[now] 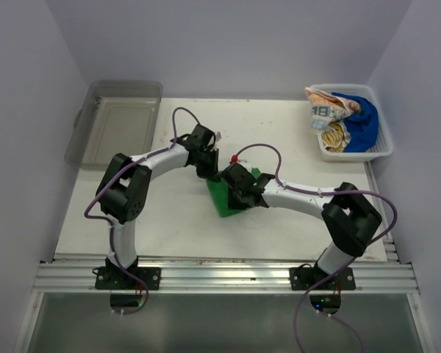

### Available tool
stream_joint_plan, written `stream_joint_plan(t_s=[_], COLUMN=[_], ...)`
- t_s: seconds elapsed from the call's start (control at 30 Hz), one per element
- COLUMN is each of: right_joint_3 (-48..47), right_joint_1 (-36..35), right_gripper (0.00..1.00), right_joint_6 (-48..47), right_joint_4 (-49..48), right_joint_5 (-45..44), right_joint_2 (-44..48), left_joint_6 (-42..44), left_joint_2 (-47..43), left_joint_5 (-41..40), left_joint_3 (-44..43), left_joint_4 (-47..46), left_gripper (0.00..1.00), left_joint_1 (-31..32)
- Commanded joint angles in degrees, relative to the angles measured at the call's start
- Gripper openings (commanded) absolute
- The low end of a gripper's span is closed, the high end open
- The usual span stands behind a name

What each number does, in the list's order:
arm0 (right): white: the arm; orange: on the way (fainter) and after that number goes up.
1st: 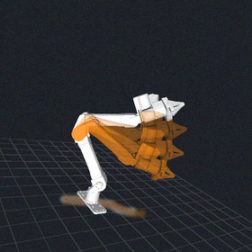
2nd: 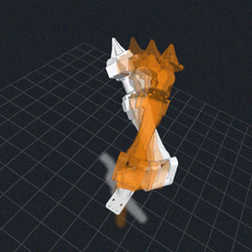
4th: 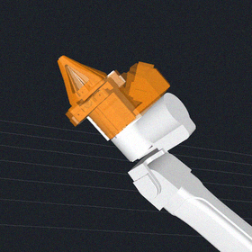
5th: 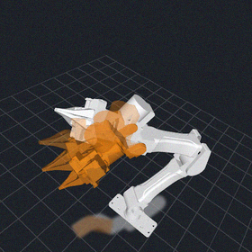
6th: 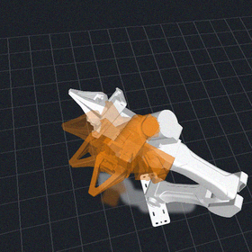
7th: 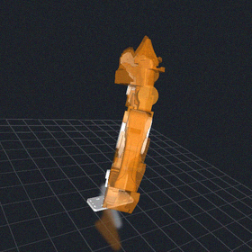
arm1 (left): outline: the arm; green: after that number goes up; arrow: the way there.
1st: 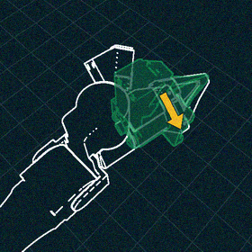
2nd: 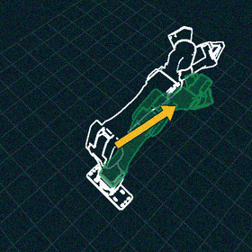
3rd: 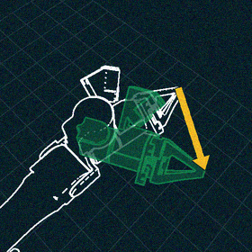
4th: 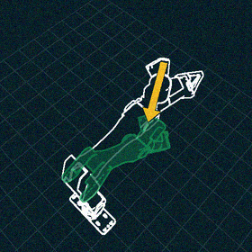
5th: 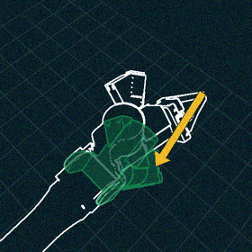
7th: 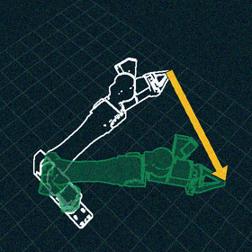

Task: Roll the towels
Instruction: Roll the towel

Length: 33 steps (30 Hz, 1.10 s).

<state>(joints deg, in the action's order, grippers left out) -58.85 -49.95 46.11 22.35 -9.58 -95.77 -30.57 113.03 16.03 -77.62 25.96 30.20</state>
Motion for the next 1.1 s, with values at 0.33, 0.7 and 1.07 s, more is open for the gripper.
stream_joint_plan(t_s=[0.33, 0.7, 1.07], right_joint_3=[-8.6, -10.1, -21.8], right_joint_1=[-0.2, -0.2, -3.7], right_gripper=[0.26, 0.49, 0.61], right_joint_6=[-2.6, -4.3, -15.1], right_joint_4=[10.9, 15.0, 20.2], right_joint_5=[-5.7, -10.1, -14.8], right_joint_2=[5.0, 6.6, -2.2], left_joint_6=[5.2, 5.3, 2.4], left_joint_2=[-9.7, -13.8, -18.8], left_joint_5=[-5.3, -9.3, -13.0], left_joint_3=[-6.8, -3.5, 1.9], left_joint_4=[6.3, 8.5, 10.3], left_gripper=[0.29, 0.59, 0.59], left_joint_1=[-0.3, -0.7, -5.8])
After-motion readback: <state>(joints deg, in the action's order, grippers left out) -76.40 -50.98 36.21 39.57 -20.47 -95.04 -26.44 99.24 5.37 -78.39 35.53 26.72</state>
